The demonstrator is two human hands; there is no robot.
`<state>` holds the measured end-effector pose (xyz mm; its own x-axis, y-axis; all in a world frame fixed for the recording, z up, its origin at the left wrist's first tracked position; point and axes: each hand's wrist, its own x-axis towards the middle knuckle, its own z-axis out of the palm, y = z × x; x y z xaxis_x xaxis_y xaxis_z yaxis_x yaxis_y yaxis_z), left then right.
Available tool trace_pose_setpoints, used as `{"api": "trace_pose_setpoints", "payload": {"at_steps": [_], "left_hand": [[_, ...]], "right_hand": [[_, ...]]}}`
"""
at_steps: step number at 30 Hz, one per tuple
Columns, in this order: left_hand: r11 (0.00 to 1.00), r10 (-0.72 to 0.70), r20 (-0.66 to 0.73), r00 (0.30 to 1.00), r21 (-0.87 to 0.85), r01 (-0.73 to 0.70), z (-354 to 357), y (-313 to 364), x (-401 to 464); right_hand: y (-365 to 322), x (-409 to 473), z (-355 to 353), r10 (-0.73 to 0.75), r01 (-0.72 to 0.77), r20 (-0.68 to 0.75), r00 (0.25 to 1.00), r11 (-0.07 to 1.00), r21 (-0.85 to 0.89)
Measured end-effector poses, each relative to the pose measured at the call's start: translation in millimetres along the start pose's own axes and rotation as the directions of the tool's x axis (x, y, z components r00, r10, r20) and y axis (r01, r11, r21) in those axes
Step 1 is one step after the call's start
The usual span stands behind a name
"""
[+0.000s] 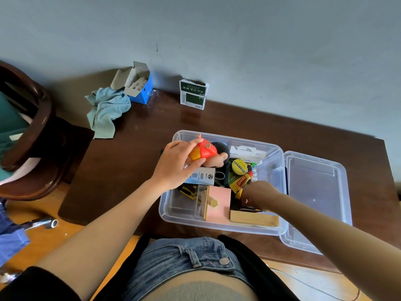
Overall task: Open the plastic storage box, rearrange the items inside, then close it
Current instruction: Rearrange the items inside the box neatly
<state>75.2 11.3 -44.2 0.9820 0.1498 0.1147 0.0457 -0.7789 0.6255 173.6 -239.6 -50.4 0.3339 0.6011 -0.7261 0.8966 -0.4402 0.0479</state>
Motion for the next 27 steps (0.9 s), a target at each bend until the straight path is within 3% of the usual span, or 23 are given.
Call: {"api": "trace_pose_setpoints", "payload": {"at_steps": [7,13,16,20,24,27], "left_hand": [[1.000,0.007,0.000,1.000,-0.003,-0.007,2,-3,0],[1.000,0.015,0.011,1.000,-0.001,-0.015,1,-3,0],[0.998,-0.020,0.030,0.999,-0.056,0.022,-1,-1,2],[0.944,-0.081,0.061,0.995,-0.314,0.096,-12,8,5],[0.781,-0.139,0.179,0.974,-0.585,0.219,-31,11,-4],[0.740,-0.151,0.199,0.968,-0.626,0.244,-42,7,-20]], "right_hand": [[-4,2,-6,-0.078,0.070,0.079,0.994,0.993,0.099],[-9,5,-14,-0.085,0.075,0.163,0.983,0.995,0.068],[-9,4,-22,-0.076,0.065,0.044,0.996,0.974,0.217],[-4,-1,-35,0.024,0.049,-0.142,0.990,0.873,0.484],[-3,-2,-46,0.117,0.060,-0.272,0.955,0.823,0.565],[-6,1,-54,0.174,0.039,-0.285,0.943,0.791,0.611]]}}
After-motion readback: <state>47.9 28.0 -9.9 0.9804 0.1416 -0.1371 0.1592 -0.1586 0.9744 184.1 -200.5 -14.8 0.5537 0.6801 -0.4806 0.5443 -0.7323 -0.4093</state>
